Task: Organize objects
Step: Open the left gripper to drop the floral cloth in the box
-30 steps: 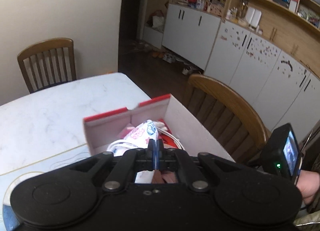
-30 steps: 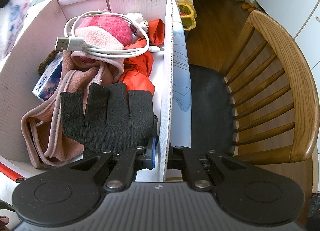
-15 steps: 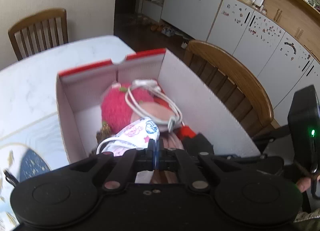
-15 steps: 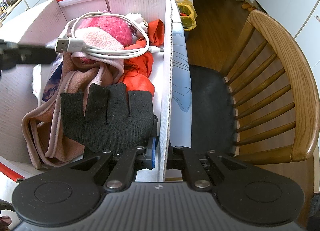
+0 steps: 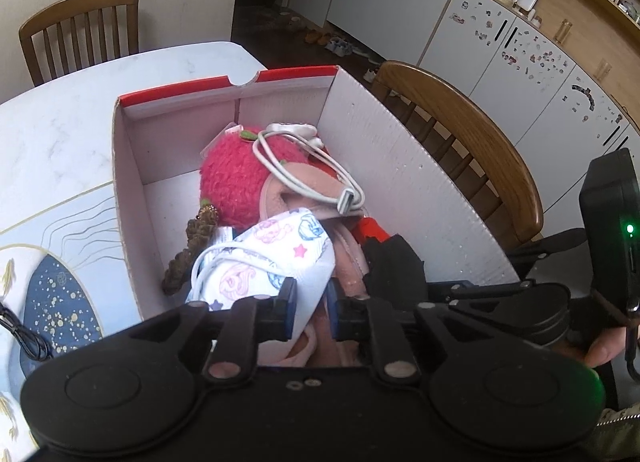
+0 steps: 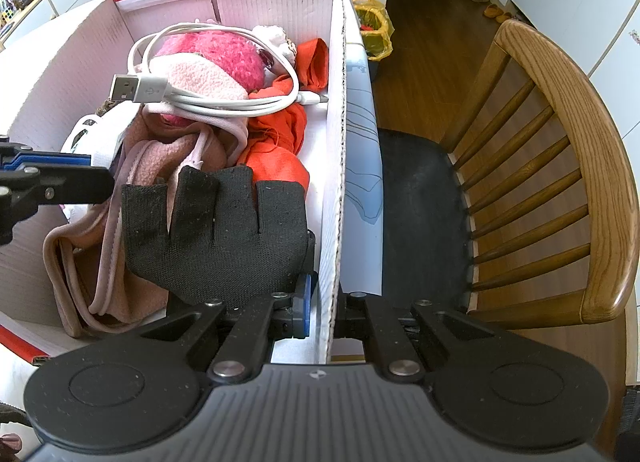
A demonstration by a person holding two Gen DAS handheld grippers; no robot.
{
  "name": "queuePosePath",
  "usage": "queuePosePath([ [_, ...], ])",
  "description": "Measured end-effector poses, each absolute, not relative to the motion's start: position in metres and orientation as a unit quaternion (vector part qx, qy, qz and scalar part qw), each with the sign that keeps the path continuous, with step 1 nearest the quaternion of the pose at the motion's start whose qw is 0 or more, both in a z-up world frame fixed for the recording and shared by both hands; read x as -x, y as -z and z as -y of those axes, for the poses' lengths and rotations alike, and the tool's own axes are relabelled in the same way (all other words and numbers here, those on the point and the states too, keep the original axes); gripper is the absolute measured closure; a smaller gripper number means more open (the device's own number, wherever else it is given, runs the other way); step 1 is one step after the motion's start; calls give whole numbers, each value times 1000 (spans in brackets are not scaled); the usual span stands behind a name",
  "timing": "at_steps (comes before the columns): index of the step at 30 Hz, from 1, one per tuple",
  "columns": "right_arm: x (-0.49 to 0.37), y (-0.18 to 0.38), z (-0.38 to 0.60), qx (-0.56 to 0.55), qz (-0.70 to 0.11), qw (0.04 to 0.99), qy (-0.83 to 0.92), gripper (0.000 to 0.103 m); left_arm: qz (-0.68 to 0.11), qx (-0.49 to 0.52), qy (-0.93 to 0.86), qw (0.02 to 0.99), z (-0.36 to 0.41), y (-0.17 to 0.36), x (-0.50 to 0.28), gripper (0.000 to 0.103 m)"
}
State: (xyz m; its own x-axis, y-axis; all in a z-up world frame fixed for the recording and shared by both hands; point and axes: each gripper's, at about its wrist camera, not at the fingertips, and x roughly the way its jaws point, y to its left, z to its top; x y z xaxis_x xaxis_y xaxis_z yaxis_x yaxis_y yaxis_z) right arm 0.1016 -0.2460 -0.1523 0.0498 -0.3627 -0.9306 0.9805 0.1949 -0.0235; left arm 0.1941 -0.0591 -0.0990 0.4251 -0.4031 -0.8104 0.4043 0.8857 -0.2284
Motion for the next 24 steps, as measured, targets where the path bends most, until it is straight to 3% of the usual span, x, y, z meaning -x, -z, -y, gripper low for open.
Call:
queuePosePath([
  [13, -104, 153, 248, -352, -441, 632, 532, 96, -453, 15, 224, 863, 42, 77, -182, 49],
  [18, -104, 153, 248, -353, -440, 631, 532, 96, -440, 27, 194, 877, 26, 70, -179, 26],
  [24, -106, 153, 248, -354, -441, 629, 533, 96, -432, 52, 161, 886, 3, 62, -182, 17],
])
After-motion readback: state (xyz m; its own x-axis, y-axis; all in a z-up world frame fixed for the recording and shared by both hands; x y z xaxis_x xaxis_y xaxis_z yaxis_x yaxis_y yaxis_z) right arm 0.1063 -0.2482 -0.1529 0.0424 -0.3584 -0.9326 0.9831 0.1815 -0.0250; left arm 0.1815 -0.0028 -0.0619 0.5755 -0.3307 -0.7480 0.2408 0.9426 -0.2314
